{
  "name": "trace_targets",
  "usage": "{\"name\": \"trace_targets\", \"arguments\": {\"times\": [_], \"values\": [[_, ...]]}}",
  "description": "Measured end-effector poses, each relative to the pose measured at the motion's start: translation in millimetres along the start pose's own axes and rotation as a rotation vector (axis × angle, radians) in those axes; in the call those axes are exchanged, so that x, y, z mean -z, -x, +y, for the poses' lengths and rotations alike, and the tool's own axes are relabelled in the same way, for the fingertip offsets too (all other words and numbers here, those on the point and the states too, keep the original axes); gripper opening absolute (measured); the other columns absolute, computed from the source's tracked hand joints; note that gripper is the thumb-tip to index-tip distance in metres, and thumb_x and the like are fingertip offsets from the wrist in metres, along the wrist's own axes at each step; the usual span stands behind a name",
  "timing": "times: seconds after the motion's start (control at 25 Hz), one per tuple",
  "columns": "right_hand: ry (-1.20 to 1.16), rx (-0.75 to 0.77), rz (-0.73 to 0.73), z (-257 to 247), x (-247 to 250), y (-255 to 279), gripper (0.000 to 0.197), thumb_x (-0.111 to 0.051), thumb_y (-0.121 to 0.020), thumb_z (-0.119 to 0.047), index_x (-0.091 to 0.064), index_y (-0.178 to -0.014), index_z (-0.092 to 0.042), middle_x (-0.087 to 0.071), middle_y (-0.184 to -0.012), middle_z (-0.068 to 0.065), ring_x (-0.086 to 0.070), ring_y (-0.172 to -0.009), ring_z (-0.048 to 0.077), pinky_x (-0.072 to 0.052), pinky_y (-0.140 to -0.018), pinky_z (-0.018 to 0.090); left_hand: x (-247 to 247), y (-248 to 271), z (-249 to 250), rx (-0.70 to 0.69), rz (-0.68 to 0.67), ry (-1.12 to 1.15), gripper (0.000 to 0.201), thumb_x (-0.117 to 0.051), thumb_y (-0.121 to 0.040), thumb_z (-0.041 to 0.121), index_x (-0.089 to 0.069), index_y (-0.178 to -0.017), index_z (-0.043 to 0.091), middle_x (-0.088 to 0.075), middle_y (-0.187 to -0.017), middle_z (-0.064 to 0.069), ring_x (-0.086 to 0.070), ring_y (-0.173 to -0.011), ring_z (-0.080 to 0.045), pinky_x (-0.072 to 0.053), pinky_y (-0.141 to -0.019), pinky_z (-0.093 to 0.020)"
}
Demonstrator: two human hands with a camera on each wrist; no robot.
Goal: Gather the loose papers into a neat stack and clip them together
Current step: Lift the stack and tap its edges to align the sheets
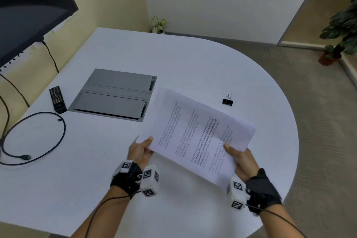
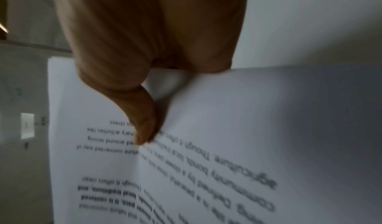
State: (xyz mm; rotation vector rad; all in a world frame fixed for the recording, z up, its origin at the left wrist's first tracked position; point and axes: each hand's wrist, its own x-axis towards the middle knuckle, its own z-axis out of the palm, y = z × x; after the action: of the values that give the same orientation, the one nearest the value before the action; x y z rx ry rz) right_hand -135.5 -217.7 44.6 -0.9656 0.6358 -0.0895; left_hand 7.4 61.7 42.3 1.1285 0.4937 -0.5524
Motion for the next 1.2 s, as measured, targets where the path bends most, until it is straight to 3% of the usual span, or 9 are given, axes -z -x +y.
{"name": "trace_targets", "arguments": {"times": [0.08, 0.28, 0.36, 0.48, 0.64, 0.76, 0.96, 1.08, 1.2], "values": [[0.037, -0.041, -0.022, -12, 20, 2, 0.045, -0.065, -0.078, -0.003, -0.059, -0.122, -0.004, -0.072, -0.113, 0.014, -0.07, -0.1, 0.03, -0.059, -0.081, 0.043, 9, -3, 20, -0.06, -0.041, -0.197, 0.036, -0.057, -0.088, 0.009, -0.053, -0.124, 0.011, -0.062, -0.117, -0.015, -0.062, -0.091, -0.024, -0.052, -0.085, -0.037], [0.138, -0.091, -0.059, -16, 25, 4, 0.059, -0.083, -0.055, -0.015, -0.065, -0.11, -0.004, -0.073, -0.108, 0.016, -0.072, -0.094, 0.03, -0.06, -0.076, 0.04, -10, -9, 20, -0.023, -0.166, -0.669, 0.063, -0.07, -0.076, 0.033, -0.044, -0.131, 0.017, -0.057, -0.131, -0.01, -0.055, -0.121, -0.027, -0.042, -0.106, -0.049], [0.183, -0.077, -0.054, -15, 21, 3, 0.06, -0.085, -0.054, -0.021, -0.067, -0.108, -0.004, -0.073, -0.11, 0.017, -0.072, -0.096, 0.031, -0.058, -0.083, 0.043, -13, -17, 13, -0.037, -0.103, -0.647, 0.062, -0.07, -0.075, 0.029, -0.046, -0.129, 0.011, -0.057, -0.132, -0.014, -0.058, -0.116, -0.029, -0.048, -0.099, -0.047], [0.24, -0.017, -0.076, -22, 21, 4, 0.072, -0.092, -0.044, -0.037, -0.07, -0.107, -0.01, -0.072, -0.112, 0.014, -0.069, -0.102, 0.033, -0.054, -0.09, 0.046, -15, -14, 10, -0.089, -0.095, -0.495, 0.028, -0.06, -0.085, 0.002, -0.057, -0.112, 0.009, -0.066, -0.107, -0.012, -0.065, -0.088, -0.022, -0.057, -0.069, -0.028], [0.263, 0.055, -0.123, -39, 19, 3, 0.057, -0.088, -0.053, -0.031, -0.072, -0.104, -0.012, -0.073, -0.111, 0.012, -0.069, -0.101, 0.031, -0.057, -0.086, 0.044, -17, -9, 18, -0.254, -0.113, -0.419, 0.033, -0.06, -0.083, -0.004, -0.06, -0.113, 0.009, -0.068, -0.099, -0.006, -0.066, -0.088, -0.018, -0.057, -0.079, -0.026], [0.281, 0.127, -0.12, -47, 19, -3, 0.036, -0.079, -0.065, -0.013, -0.072, -0.1, -0.015, -0.074, -0.106, 0.008, -0.07, -0.097, 0.023, -0.057, -0.085, 0.039, -18, -10, 19, -0.323, -0.087, -0.349, 0.03, -0.06, -0.082, -0.006, -0.063, -0.108, 0.009, -0.069, -0.096, -0.002, -0.066, -0.085, -0.01, -0.055, -0.075, -0.016], [0.567, 0.079, -0.098, -1, 37, -24, 0.031, -0.07, -0.076, 0.002, -0.072, -0.103, -0.015, -0.073, -0.104, 0.003, -0.066, -0.101, 0.02, -0.055, -0.079, 0.018, 3, -18, -13, -0.247, -0.047, -0.526, 0.033, -0.059, -0.08, -0.012, -0.06, -0.111, -0.002, -0.062, -0.106, -0.014, -0.057, -0.099, -0.025, -0.049, -0.089, -0.034], [0.629, 0.043, -0.066, 27, 45, -35, 0.034, -0.057, -0.081, 0.014, -0.072, -0.088, -0.016, -0.07, -0.096, 0.007, -0.062, -0.098, 0.026, -0.054, -0.075, 0.015, 4, -20, -24, -0.235, -0.056, -0.552, 0.018, -0.052, -0.084, -0.005, -0.066, -0.092, 0.004, -0.063, -0.096, -0.014, -0.058, -0.091, -0.028, -0.055, -0.07, -0.016], [0.654, 0.045, -0.005, 30, 45, -42, 0.029, -0.058, -0.082, 0.009, -0.073, -0.082, -0.016, -0.071, -0.091, 0.011, -0.063, -0.09, 0.025, -0.052, -0.083, 0.033, -4, -24, -23, -0.284, 0.008, -0.646, 0.017, -0.061, -0.083, -0.002, -0.066, -0.099, -0.002, -0.063, -0.096, -0.011, -0.058, -0.087, -0.024, -0.048, -0.062, -0.009]]}}
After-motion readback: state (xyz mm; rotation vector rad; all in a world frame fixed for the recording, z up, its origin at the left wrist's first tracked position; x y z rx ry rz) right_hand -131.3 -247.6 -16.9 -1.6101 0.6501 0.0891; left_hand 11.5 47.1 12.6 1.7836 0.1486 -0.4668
